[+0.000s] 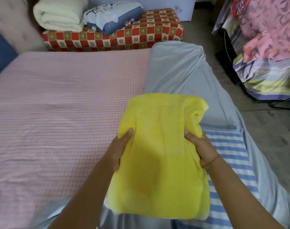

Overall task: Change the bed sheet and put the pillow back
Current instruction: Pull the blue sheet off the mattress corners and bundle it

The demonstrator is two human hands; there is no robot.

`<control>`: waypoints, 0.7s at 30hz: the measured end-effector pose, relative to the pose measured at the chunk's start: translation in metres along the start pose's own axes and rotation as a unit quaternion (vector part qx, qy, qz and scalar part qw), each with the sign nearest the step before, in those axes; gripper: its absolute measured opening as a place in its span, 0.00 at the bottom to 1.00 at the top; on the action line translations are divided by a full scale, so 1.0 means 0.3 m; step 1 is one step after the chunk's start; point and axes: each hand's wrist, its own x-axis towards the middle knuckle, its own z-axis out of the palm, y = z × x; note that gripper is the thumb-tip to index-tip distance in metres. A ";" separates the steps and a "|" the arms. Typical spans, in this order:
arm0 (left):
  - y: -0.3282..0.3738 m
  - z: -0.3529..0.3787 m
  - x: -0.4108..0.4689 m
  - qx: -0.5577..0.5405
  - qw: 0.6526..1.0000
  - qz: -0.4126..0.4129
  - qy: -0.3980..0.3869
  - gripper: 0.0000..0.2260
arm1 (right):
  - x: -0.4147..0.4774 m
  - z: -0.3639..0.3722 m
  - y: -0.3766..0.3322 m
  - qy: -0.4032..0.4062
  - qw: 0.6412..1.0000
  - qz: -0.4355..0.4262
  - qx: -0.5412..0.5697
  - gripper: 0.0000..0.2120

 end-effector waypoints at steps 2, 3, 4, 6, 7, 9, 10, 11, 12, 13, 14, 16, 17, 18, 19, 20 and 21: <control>0.059 -0.132 -0.008 -0.003 1.000 0.006 0.007 0.20 | 0.045 0.139 0.047 -0.013 1.000 0.012 0.001 0.52; 0.086 -0.197 -0.009 -0.006 1.000 0.010 0.008 0.19 | 0.069 0.204 0.071 -0.019 1.000 0.015 0.004 0.52; 0.112 -0.258 -0.010 -0.008 1.000 0.013 0.010 0.19 | 0.094 0.266 0.095 -0.027 0.999 0.016 0.008 0.52; 0.159 -0.375 -0.005 -0.010 0.999 0.025 0.018 0.18 | 0.139 0.382 0.138 -0.046 0.999 0.020 0.013 0.50; 0.178 -0.433 0.002 -0.008 0.999 0.033 0.022 0.18 | 0.161 0.437 0.159 -0.055 0.998 0.024 0.018 0.49; 0.214 -0.538 0.018 -0.006 0.999 0.043 0.028 0.20 | 0.204 0.536 0.196 -0.073 0.996 0.033 0.029 0.48; 0.230 -0.585 0.026 -0.005 0.998 0.045 0.031 0.22 | 0.228 0.579 0.215 -0.082 0.995 0.039 0.036 0.48; 0.243 -0.630 0.039 -0.005 0.998 0.045 0.037 0.24 | 0.251 0.620 0.229 -0.091 0.994 0.043 0.039 0.48; 0.258 -0.669 0.051 -0.003 0.998 0.045 0.046 0.26 | 0.276 0.657 0.243 -0.099 0.993 0.045 0.037 0.48; 0.269 -0.708 0.068 -0.003 0.998 0.045 0.053 0.27 | 0.300 0.691 0.255 -0.104 0.993 0.047 0.033 0.47; 0.281 -0.743 0.084 -0.003 0.997 0.046 0.058 0.27 | 0.326 0.722 0.268 -0.107 0.993 0.050 0.029 0.47; 0.301 -0.804 0.120 -0.003 0.997 0.051 0.061 0.27 | 0.377 0.776 0.289 -0.108 0.992 0.059 0.018 0.49; 0.310 -0.831 0.139 -0.001 0.997 0.054 0.060 0.27 | 0.402 0.800 0.298 -0.106 0.992 0.066 0.012 0.50; 0.320 -0.853 0.156 0.001 0.997 0.054 0.060 0.27 | 0.428 0.821 0.306 -0.104 0.992 0.072 0.006 0.51; 0.328 -0.874 0.175 0.003 0.997 0.055 0.059 0.27 | 0.453 0.840 0.314 -0.102 0.992 0.077 0.000 0.51; 0.333 -0.893 0.192 0.004 0.997 0.056 0.060 0.26 | 0.480 0.857 0.322 -0.104 0.991 0.080 -0.005 0.51; 0.337 -0.913 0.212 0.004 0.996 0.058 0.062 0.26 | 0.503 0.875 0.330 -0.108 0.991 0.081 -0.009 0.50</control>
